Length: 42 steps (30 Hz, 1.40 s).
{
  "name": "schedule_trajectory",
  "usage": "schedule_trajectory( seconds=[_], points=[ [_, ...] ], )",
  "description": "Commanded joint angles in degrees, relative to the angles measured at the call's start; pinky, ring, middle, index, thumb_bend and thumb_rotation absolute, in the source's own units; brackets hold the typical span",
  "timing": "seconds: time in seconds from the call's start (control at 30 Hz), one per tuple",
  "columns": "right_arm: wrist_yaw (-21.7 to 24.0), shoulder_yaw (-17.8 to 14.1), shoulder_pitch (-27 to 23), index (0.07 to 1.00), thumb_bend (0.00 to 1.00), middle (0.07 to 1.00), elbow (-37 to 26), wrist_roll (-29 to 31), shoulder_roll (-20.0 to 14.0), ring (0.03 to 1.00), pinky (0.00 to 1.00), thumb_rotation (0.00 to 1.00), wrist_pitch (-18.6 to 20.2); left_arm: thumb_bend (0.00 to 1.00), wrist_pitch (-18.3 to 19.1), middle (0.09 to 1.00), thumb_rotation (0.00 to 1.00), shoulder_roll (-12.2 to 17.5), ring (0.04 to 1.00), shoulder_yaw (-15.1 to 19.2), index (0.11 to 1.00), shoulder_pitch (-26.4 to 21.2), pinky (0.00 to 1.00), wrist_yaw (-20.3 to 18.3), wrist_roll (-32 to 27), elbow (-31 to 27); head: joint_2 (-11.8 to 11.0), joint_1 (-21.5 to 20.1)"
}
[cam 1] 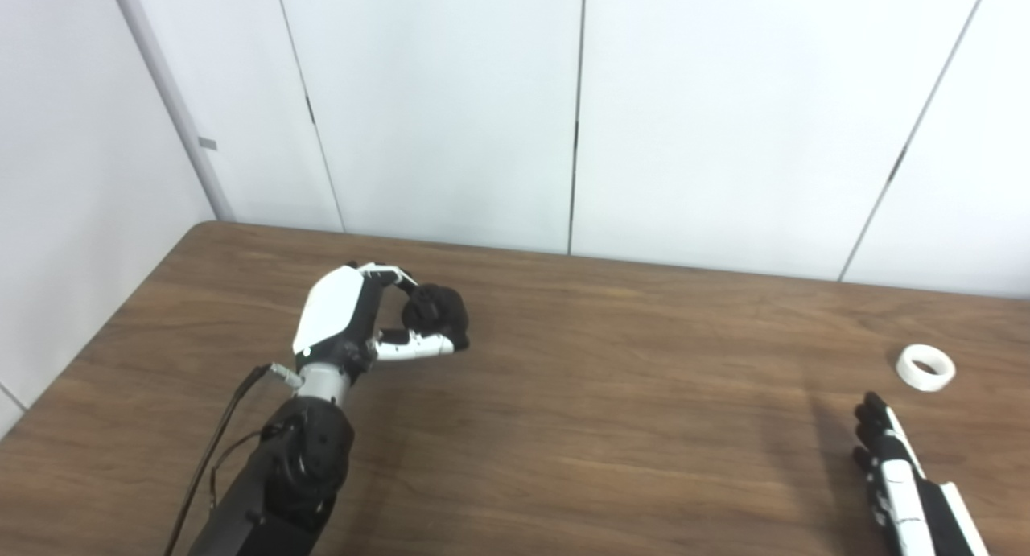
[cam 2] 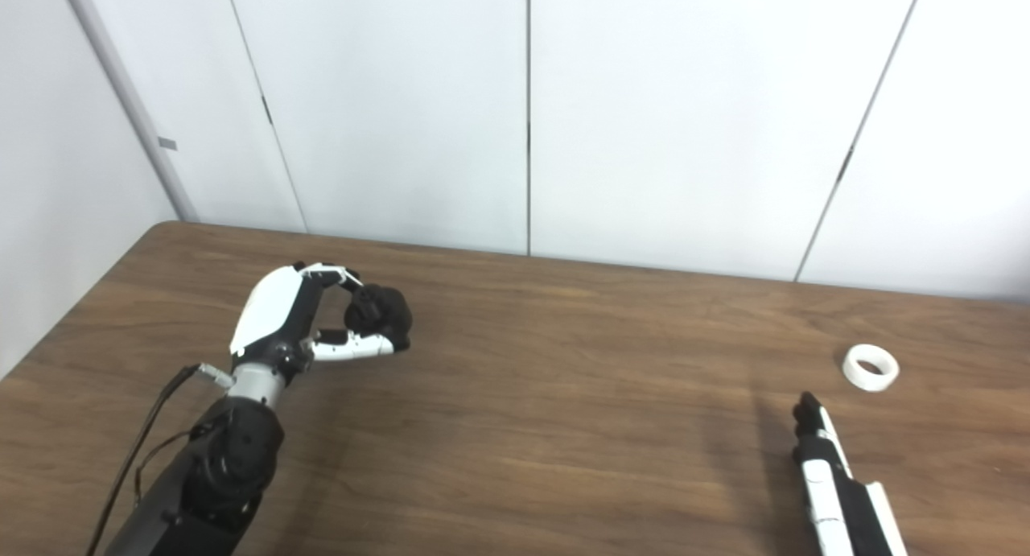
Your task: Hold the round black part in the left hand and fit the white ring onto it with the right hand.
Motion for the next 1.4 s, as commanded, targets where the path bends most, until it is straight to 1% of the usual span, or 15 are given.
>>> schedule_trajectory(
  seconds=[0.0,0.1,0.2,0.3,0.33,0.37,0.43,0.5,0.6,0.73,0.77,0.83,0.97,1.23,1.37],
  points=[
    [-0.2,0.5,-1.2,0.977,0.48,0.979,-0.1,-0.5,0.1,1.000,1.00,1.00,-1.0,0.52,-1.5,0.780,0.05,-0.7,0.888,-1.2,0.485,-0.9,1.00,-0.3,2.6,-3.7,0.2,-0.7],
    [-0.6,0.9,-1.3,0.966,0.49,0.974,0.3,-1.0,0.7,1.000,1.00,1.00,-1.0,0.52,-2.8,0.779,0.05,-1.8,0.883,-3.9,0.485,0.0,1.00,-1.4,4.8,-5.8,0.5,-1.7],
    [-0.8,1.1,-1.5,0.963,0.50,0.971,1.0,-1.4,0.9,1.000,1.00,1.00,-1.8,0.52,-3.9,0.779,0.06,-2.8,0.881,-5.9,0.485,1.0,1.00,-2.5,6.9,-7.2,1.3,-3.0],
    [-0.9,1.4,-1.8,0.961,0.54,0.969,1.0,-2.0,1.1,1.000,1.00,1.00,-1.5,0.52,-4.7,0.778,0.06,-3.9,0.877,-7.5,0.484,2.0,1.00,-3.6,8.5,-8.5,2.1,-4.3],
    [-1.0,1.5,-2.0,0.959,0.55,0.966,1.0,-2.1,1.3,1.000,1.00,1.00,-1.4,0.52,-5.3,0.778,0.05,-4.2,0.877,-8.0,0.484,2.4,1.00,-3.9,9.0,-8.8,2.7,-5.1],
    [-1.0,1.5,-2.1,0.955,0.56,0.962,1.0,-1.9,1.5,1.000,1.00,1.00,-1.4,0.52,-5.8,0.778,0.05,-4.6,0.874,-8.6,0.484,3.0,1.00,-4.0,9.5,-9.1,2.7,-5.1],
    [-1.1,1.6,-2.3,0.952,0.57,0.959,0.7,-2.0,1.7,1.000,1.00,1.00,-0.7,0.52,-6.7,0.777,0.05,-5.3,0.871,-9.4,0.484,4.0,1.00,-4.3,10.2,-9.7,3.6,-6.5],
    [-1.2,1.9,-2.5,0.949,0.58,0.958,0.3,-2.6,1.9,1.000,1.00,1.00,0.1,0.52,-7.5,0.778,0.06,-5.9,0.870,-10.4,0.484,5.1,1.00,-4.9,11.2,-10.3,4.0,-7.3],
    [-1.3,2.3,-2.7,0.948,0.58,0.960,-0.5,-2.8,2.1,1.000,1.00,1.00,0.8,0.52,-8.1,0.779,0.06,-7.0,0.871,-11.8,0.484,6.7,1.00,-5.8,13.0,-11.3,4.9,-8.2],
    [-1.6,2.9,-3.0,0.941,0.59,0.955,-1.8,-3.6,2.5,1.000,1.00,1.00,2.1,0.52,-9.9,0.773,0.05,-8.4,0.867,-13.6,0.484,9.1,1.00,-5.6,15.0,-11.2,6.3,-9.3],
    [-1.7,3.0,-3.0,0.941,0.60,0.954,-2.1,-4.0,2.5,1.000,1.00,1.00,2.4,0.52,-10.4,0.771,0.05,-8.7,0.864,-14.0,0.484,9.6,1.00,-5.4,15.3,-10.9,6.3,-9.3],
    [-1.7,3.2,-3.2,0.939,0.61,0.952,-2.6,-4.2,2.6,1.000,1.00,1.00,2.9,0.52,-11.3,0.770,0.05,-9.3,0.860,-14.4,0.483,10.6,1.00,-5.2,15.8,-10.3,7.0,-9.7],
    [-1.5,3.4,-3.3,0.941,0.60,0.954,-3.3,-4.5,2.6,1.000,1.00,1.00,3.6,0.52,-12.8,0.769,0.05,-9.9,0.857,-15.3,0.484,12.3,1.00,-5.1,17.6,-9.0,7.7,-10.0],
    [-1.6,3.6,-3.5,0.939,0.63,0.953,-5.3,-4.7,2.7,1.000,1.00,1.00,6.4,0.52,-14.7,0.773,0.05,-10.4,0.863,-16.0,0.485,13.9,1.00,-4.5,19.7,-7.1,9.9,-11.6],
    [-1.6,3.4,-3.5,0.938,0.62,0.950,-6.2,-4.3,3.1,1.000,1.00,1.00,7.5,0.52,-15.6,0.777,0.05,-10.3,0.861,-16.1,0.485,14.7,1.00,-4.1,20.4,-6.4,10.6,-11.9]
  ],
)
